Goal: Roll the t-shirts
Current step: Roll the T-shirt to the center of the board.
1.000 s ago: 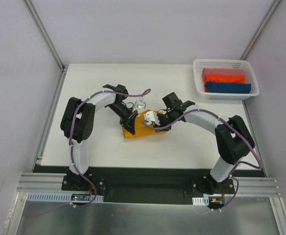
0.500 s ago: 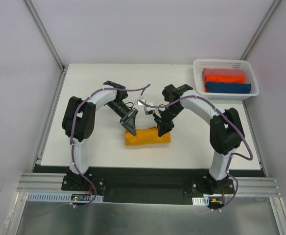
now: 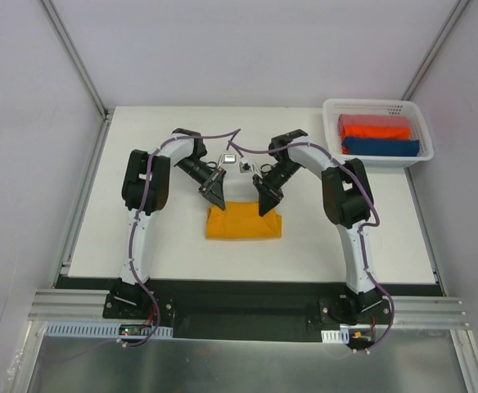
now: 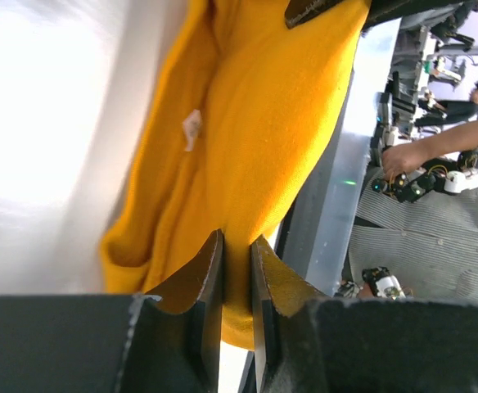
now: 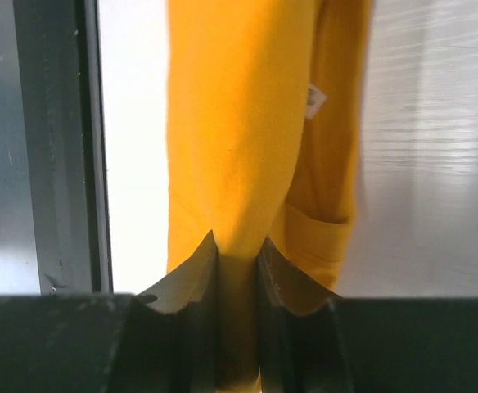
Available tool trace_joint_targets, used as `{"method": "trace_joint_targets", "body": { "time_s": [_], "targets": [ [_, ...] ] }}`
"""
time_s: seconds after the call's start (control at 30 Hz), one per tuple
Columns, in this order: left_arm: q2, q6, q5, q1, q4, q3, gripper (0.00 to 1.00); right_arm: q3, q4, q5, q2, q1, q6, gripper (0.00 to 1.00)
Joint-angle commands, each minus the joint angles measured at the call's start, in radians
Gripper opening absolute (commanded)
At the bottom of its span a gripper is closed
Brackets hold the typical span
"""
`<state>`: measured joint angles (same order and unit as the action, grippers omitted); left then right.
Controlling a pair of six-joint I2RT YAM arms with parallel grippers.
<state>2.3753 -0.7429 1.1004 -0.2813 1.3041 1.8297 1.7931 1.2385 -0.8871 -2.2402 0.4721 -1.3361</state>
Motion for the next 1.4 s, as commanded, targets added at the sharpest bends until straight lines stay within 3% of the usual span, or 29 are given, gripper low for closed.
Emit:
{"method": "trace_joint_targets", "body": {
  "time_s": [0.0,0.2,0.33,0.47,0.6,0.7,0.83,1.1,1.2,1.23,1.27,1.37],
  "targets": [
    [0.027,0.008,-0.057,0.034,0.093,0.075,0.18,0.117,0.271,0.033,-0.102,-0.038,0.038,0.17],
    [0.003,0.059,-0.06,0.099,0.055,0.128,0.25,0.127,0.274,0.062,-0.133,-0.049,0.031,0.18],
    [-0.157,0.071,-0.105,0.126,-0.038,0.122,0.29,0.164,0.274,0.08,-0.164,-0.044,0.077,0.2],
    [-0.365,-0.033,-0.178,0.071,-0.173,-0.042,0.36,0.166,0.259,0.088,-0.164,-0.043,0.095,0.23],
    [-0.549,-0.122,-0.348,-0.08,-0.305,-0.246,0.38,0.161,0.251,0.099,-0.171,-0.044,0.113,0.25],
    [-0.635,-0.136,-0.391,-0.16,-0.473,-0.423,0.37,0.16,0.245,0.102,-0.173,-0.043,0.12,0.25],
    [-0.575,-0.11,-0.387,-0.202,-0.535,-0.466,0.33,0.163,0.242,0.106,-0.177,-0.043,0.13,0.25],
    [-0.386,0.098,-0.378,-0.197,-0.595,-0.376,0.28,0.143,0.223,0.108,-0.164,-0.044,0.135,0.29],
    [-0.375,0.157,-0.36,-0.194,-0.605,-0.391,0.28,0.134,0.207,0.102,-0.151,-0.055,0.152,0.44],
    [-0.367,0.177,-0.367,-0.197,-0.606,-0.395,0.28,0.132,0.202,0.096,-0.145,-0.062,0.153,0.88],
    [-0.36,0.181,-0.372,-0.196,-0.605,-0.394,0.27,0.131,0.196,0.076,-0.136,-0.069,0.158,0.96],
    [-0.364,0.175,-0.372,-0.194,-0.603,-0.394,0.27,0.115,0.173,0.073,-0.034,-0.104,0.196,0.96]
  ]
}}
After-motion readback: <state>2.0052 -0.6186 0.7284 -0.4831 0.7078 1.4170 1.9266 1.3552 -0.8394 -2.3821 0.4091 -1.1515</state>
